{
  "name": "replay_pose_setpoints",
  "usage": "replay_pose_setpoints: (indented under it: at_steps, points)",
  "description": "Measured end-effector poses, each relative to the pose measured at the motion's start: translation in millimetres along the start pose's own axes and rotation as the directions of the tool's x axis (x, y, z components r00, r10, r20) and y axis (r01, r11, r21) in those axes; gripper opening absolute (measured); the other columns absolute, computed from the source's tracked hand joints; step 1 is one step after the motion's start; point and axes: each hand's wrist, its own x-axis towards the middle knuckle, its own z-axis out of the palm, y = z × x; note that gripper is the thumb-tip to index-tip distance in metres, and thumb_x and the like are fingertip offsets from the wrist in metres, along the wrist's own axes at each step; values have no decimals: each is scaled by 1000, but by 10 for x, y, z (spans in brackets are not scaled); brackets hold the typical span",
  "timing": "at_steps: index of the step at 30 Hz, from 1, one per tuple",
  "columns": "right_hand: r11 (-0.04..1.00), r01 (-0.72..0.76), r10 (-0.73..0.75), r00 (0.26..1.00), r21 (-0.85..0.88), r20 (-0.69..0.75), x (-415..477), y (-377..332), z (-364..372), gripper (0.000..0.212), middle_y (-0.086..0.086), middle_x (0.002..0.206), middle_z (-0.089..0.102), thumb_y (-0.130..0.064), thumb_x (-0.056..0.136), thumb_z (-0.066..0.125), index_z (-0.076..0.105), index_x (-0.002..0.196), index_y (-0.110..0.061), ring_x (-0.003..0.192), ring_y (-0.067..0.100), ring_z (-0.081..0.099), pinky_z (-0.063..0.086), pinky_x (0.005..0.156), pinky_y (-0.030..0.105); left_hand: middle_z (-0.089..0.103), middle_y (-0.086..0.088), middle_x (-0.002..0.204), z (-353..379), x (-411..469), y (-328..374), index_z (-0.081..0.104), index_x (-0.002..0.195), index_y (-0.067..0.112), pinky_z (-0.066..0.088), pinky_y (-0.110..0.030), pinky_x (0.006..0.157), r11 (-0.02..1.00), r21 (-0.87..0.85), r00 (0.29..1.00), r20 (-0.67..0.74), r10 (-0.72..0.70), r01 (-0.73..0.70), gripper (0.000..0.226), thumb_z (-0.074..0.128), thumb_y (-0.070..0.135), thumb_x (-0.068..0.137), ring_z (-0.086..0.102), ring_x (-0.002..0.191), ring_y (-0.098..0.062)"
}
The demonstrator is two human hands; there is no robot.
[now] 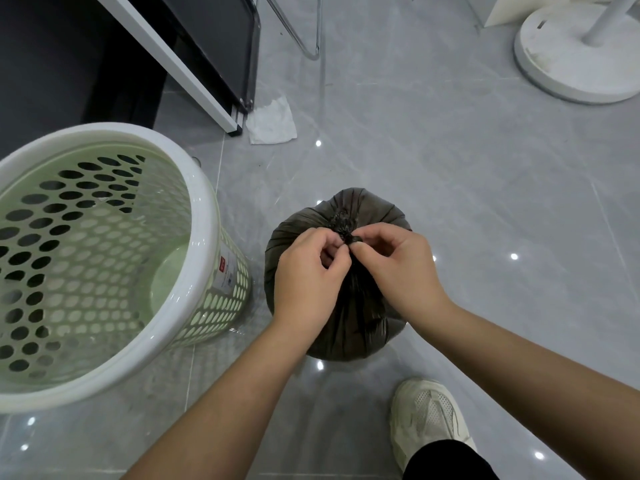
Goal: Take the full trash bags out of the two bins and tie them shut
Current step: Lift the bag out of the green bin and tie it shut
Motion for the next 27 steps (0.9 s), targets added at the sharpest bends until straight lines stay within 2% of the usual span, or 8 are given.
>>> replay_pose_setpoints:
  at_steps: [2, 5, 7, 10, 14, 19, 22, 27]
  points:
    - [1000, -11, 10, 1000, 15, 13, 10, 15, -15, 11, -5, 85, 70, -9, 81, 68, 71, 84, -19, 82, 8, 66, 53, 78, 22, 56, 10, 70, -28, 24, 2, 60, 73, 21, 44, -22, 60, 999, 33, 999, 27, 39, -40, 8, 62, 17, 80, 54, 65, -9]
    - [998, -35, 34, 999, 50, 26, 29, 4, -47, 21, -9, 89, 61, -8, 80, 70, 67, 74, -28, 77, -3, 58, 47, 75, 12, 56, 13, 70, -78, 76, -12, 63, 75, 23, 47, -27, 61, 994, 65, 995, 43, 89, -92, 3, 61, 21, 77, 54, 63, -9]
    - [994, -67, 59, 994, 87, 87, 27, -20, -75, 23, -9, 90, 56, -8, 81, 71, 66, 72, -28, 73, -8, 54, 44, 73, 9, 57, 12, 71, -104, 119, -30, 64, 78, 24, 50, -32, 65, 988, 85, 990, 66, 121, -127, 5, 60, 24, 76, 55, 62, -9]
    - [978, -155, 124, 969, 137, 216, 37, -35, -127, 15, -6, 94, 55, -9, 83, 69, 68, 74, -21, 81, 0, 55, 45, 81, 17, 58, 11, 71, -133, 173, -38, 66, 79, 24, 50, -35, 67, 975, 111, 977, 114, 179, -192, 6, 60, 24, 76, 55, 61, -9]
    - [967, -225, 176, 930, 122, 324, 90, -39, -181, 10, -3, 99, 56, -11, 85, 68, 69, 78, -19, 93, 10, 58, 46, 94, 29, 54, 14, 70, -180, 257, -44, 66, 78, 22, 47, -27, 63, 962, 118, 954, 205, 218, -245, 5, 60, 21, 78, 53, 62, -9]
    - [956, -253, 226, 958, 149, 175, 59, -31, -101, 7, -5, 96, 61, -14, 83, 70, 71, 76, -15, 88, 6, 61, 49, 89, 24, 58, 14, 77, -125, 165, -41, 65, 82, 23, 47, -20, 63, 985, 114, 986, 118, 115, -129, 7, 64, 16, 80, 55, 66, -6]
    - [943, -266, 253, 963, 200, 92, 44, -32, -76, 10, -7, 94, 63, -15, 83, 69, 71, 73, -16, 87, 5, 63, 51, 88, 25, 62, 15, 81, -109, 66, -31, 69, 91, 23, 46, -15, 65, 985, 104, 989, 67, 131, -138, 12, 65, 18, 81, 57, 68, -5]
    - [941, -256, 242, 966, 221, 87, 17, -36, -92, 8, -6, 94, 63, -13, 83, 69, 73, 76, -14, 90, 5, 63, 51, 92, 27, 68, 10, 78, -62, -2, 14, 73, 86, 19, 51, -30, 67, 989, 118, 996, -12, 92, -90, 8, 67, 24, 82, 58, 65, -7]
